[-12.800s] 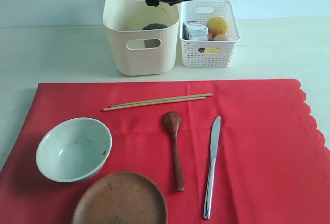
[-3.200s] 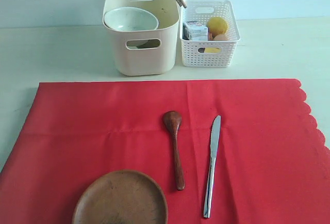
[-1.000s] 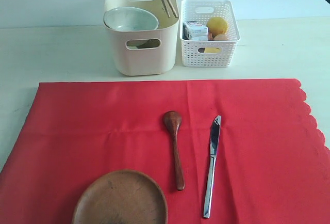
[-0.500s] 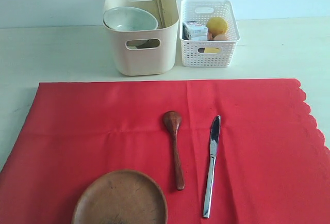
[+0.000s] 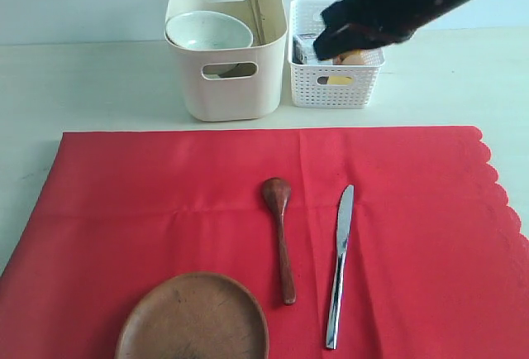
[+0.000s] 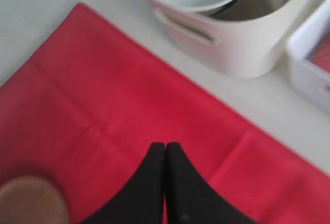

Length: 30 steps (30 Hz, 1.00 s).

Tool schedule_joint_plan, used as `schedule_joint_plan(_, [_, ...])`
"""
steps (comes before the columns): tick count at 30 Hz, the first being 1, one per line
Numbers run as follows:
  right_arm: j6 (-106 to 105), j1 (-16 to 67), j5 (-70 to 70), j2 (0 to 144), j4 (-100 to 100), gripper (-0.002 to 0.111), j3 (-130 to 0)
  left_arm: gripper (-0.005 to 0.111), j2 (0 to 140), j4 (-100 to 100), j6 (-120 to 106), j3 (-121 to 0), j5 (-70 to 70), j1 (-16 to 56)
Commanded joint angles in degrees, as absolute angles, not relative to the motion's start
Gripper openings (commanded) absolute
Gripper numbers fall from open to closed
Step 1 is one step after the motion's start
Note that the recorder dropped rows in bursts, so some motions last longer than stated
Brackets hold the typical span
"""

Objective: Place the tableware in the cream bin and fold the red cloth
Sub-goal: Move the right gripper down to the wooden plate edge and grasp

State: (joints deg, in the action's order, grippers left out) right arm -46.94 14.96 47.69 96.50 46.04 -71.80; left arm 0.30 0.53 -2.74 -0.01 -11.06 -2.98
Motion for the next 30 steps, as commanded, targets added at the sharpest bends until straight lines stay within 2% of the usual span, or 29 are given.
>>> schedule_joint_plan(1, [-46.37, 24.68, 46.76, 95.18, 46.94, 0.0, -63.18, 0.003, 0.0, 1.11, -2.78, 0.0, -11.08, -2.58])
schedule_joint_plan(5, [-43.9, 35.24, 46.49, 98.71, 46.06, 0.0, -60.0, 0.003, 0.0, 1.11, -2.78, 0.0, -11.08, -2.58])
schedule_joint_plan(7, [-40.25, 38.84, 43.93, 100.91, 45.57, 0.005, -60.0, 0.003, 0.0, 1.11, -2.78, 0.0, -11.08, -2.58])
schedule_joint_plan(9, [-34.02, 42.19, 41.03, 102.6, 41.96, 0.019, -60.0, 0.003, 0.0, 1.11, -2.78, 0.0, -11.08, -2.58])
schedule_joint_plan(12, [-30.55, 46.34, 38.9, 103.95, 37.11, 0.046, -60.0, 0.003, 0.0, 1.11, -2.78, 0.0, -11.08, -2.58])
schedule_joint_plan(13, [-31.22, 46.68, 38.9, 104.34, 36.17, 0.049, -60.0, 0.003, 0.0, 1.11, -2.78, 0.0, -11.08, -2.58])
schedule_joint_plan(24, [-28.31, 46.64, 40.83, 110.37, 29.97, 0.05, -60.0, 0.003, 0.0, 1.11, -2.78, 0.0, -11.08, -2.58])
schedule_joint_plan(30, [-29.42, 46.64, 41.86, 113.44, 29.96, 0.045, -60.0, 0.003, 0.0, 1.11, -2.78, 0.0, -11.08, -2.58])
